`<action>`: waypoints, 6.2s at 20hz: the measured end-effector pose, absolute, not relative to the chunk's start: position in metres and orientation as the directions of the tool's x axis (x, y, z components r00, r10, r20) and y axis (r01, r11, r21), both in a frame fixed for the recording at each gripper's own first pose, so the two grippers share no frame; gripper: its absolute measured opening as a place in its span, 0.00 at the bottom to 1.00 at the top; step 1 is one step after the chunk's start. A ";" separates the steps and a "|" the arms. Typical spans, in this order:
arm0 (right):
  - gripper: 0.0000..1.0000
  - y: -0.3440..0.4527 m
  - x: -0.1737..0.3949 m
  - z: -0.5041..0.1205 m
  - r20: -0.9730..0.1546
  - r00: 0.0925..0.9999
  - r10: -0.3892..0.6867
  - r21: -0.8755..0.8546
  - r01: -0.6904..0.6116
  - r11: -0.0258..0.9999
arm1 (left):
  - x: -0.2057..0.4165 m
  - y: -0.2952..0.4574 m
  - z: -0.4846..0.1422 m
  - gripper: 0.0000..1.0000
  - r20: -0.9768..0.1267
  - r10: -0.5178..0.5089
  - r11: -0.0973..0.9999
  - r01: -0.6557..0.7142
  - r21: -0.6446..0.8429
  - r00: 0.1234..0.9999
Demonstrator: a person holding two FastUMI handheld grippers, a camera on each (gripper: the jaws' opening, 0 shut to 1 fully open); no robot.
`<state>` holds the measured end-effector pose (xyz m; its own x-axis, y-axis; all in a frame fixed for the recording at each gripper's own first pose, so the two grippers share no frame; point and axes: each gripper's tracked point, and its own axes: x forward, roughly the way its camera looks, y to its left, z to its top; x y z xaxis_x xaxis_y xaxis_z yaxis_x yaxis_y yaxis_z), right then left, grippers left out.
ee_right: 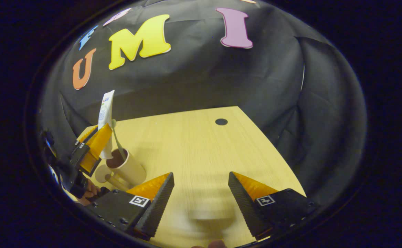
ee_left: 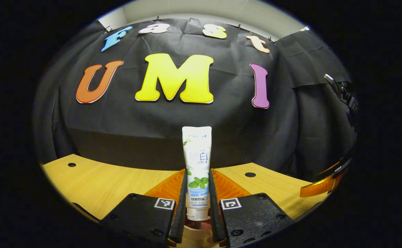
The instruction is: Put the toothbrush and toothpaste on the desktop into the cup, then pick up the cup and place it on the coaster on the desktop.
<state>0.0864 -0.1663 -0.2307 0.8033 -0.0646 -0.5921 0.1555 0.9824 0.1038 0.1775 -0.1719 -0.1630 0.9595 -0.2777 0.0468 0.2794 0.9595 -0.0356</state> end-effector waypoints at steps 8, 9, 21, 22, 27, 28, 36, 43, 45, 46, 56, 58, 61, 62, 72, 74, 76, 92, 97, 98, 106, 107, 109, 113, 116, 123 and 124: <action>0.96 -0.153 0.083 -0.236 -0.589 0.807 -0.044 0.145 0.158 0.977 | 0.173 -0.173 -0.200 0.35 0.007 -0.273 0.962 0.273 -0.003 0.962; 0.96 -0.151 0.084 -0.235 -0.587 0.808 -0.040 0.148 0.156 0.977 | 0.171 -0.171 -0.203 0.35 0.008 -0.272 0.962 0.272 -0.002 0.962; 0.94 -0.122 0.075 -0.233 -0.574 0.819 -0.007 0.163 0.123 0.979 | 0.147 -0.164 -0.207 0.58 -0.028 -0.272 0.962 0.271 -0.027 0.962; 0.94 -0.118 0.074 -0.232 -0.569 0.822 -0.005 0.165 0.120 0.979 | 0.145 -0.163 -0.210 0.51 -0.040 -0.276 0.961 0.275 -0.028 0.960; 0.94 -0.107 0.072 -0.224 -0.558 0.830 0.006 0.165 0.103 0.981 | 0.135 -0.150 -0.203 0.67 -0.052 -0.270 0.963 0.268 -0.035 0.961; 0.96 -0.107 0.071 -0.222 -0.559 0.829 0.003 0.160 0.105 0.981 | 0.128 -0.145 -0.198 0.67 -0.051 -0.267 0.963 0.265 -0.039 0.962; 0.96 -0.045 0.063 -0.202 -0.630 0.773 0.074 0.147 0.026 0.989 | 0.057 -0.054 -0.129 0.88 -0.086 -0.123 0.992 0.123 -0.002 0.989; 0.96 0.031 0.072 -0.214 -0.758 0.639 0.129 0.116 -0.063 0.991 | 0.022 0.028 -0.093 0.92 -0.149 0.024 0.999 -0.028 -0.028 0.989; 0.96 0.039 0.080 -0.227 -0.808 0.578 0.114 0.106 -0.047 0.993 | 0.018 0.051 -0.088 0.94 -0.144 0.062 0.998 -0.066 -0.023 0.988; 0.96 0.041 0.085 -0.235 -0.833 0.544 0.104 0.102 -0.034 0.994 | 0.018 0.059 -0.085 0.94 -0.142 0.076 0.997 -0.080 -0.021 0.987; 0.96 0.041 0.122 -0.303 -0.950 0.313 0.022 0.031 0.026 0.999 | 0.030 0.104 -0.092 0.94 -0.188 0.146 0.988 -0.152 -0.017 0.971; 0.94 0.042 0.126 -0.307 -0.956 0.292 0.021 0.027 0.016 1.000 | 0.033 0.107 -0.097 0.94 -0.206 0.154 0.987 -0.162 -0.020 0.966; 0.77 0.042 0.130 -0.315 -0.965 0.261 0.011 0.014 0.008 1.000 | 0.033 0.111 -0.109 0.94 -0.255 0.160 0.984 -0.176 -0.040 0.954; 0.73 0.043 0.129 -0.318 -0.969 0.249 0.007 0.010 0.009 1.000 | 0.032 0.111 -0.111 0.94 -0.261 0.164 0.983 -0.181 -0.043 0.951; 0.27 0.042 0.123 -0.323 -0.978 0.207 -0.005 0.002 0.035 0.999 | 0.027 0.103 -0.122 0.94 -0.309 0.138 0.984 -0.164 -0.062 0.941; 0.24 0.041 0.124 -0.323 -0.976 0.216 -0.005 0.000 0.025 1.000 | 0.025 0.105 -0.124 0.94 -0.306 0.142 0.985 -0.166 -0.053 0.941; 0.24 0.040 0.124 -0.323 -0.976 0.217 -0.011 -0.005 0.027 1.000 | 0.022 0.107 -0.125 0.94 -0.308 0.145 0.985 -0.168 -0.047 0.940; 0.23 0.157 0.123 -0.301 -0.963 0.258 0.077 0.026 -0.196 0.980 | -0.030 0.166 -0.131 0.94 -0.317 0.271 0.951 -0.303 -0.056 0.909; 0.23 0.183 0.127 -0.307 -0.966 0.254 0.046 -0.019 -0.248 0.969 | -0.047 0.187 -0.137 0.94 -0.338 0.318 0.932 -0.358 -0.061 0.886; 0.23 0.188 0.125 -0.307 -0.967 0.252 0.043 -0.023 -0.251 0.968 | -0.049 0.190 -0.138 0.94 -0.340 0.324 0.928 -0.366 -0.064 0.883; 0.25 0.190 0.123 -0.316 -0.977 0.214 -0.007 -0.058 -0.231 0.971 | -0.053 0.210 -0.139 0.94 -0.350 0.345 0.915 -0.395 -0.081 0.871; 0.27 0.190 0.121 -0.317 -0.978 0.209 -0.004 -0.051 -0.221 0.974 | -0.053 0.210 -0.139 0.94 -0.353 0.343 0.916 -0.393 -0.080 0.871; 0.29 0.192 0.115 -0.317 -0.980 0.197 0.010 -0.033 -0.213 0.976 | -0.051 0.208 -0.138 0.94 -0.351 0.336 0.919 -0.386 -0.081 0.874; 0.96 0.190 0.104 -0.308 -0.973 0.230 0.036 -0.012 -0.204 0.979 | -0.044 0.198 -0.134 0.94 -0.340 0.310 0.935 -0.349 -0.059 0.888; 0.98 0.181 0.098 -0.287 -0.953 0.298 0.054 -0.003 -0.186 0.982 | -0.035 0.182 -0.129 0.94 -0.333 0.272 0.952 -0.303 -0.044 0.903; 0.97 0.124 0.072 -0.206 -0.859 0.507 0.074 0.000 -0.144 0.990 | 0.005 0.114 -0.091 0.94 -0.249 0.130 0.988 -0.146 -0.047 0.960; 0.97 0.108 0.071 -0.192 -0.829 0.557 0.053 -0.031 -0.140 0.990 | 0.009 0.105 -0.087 0.94 -0.236 0.111 0.991 -0.125 -0.045 0.965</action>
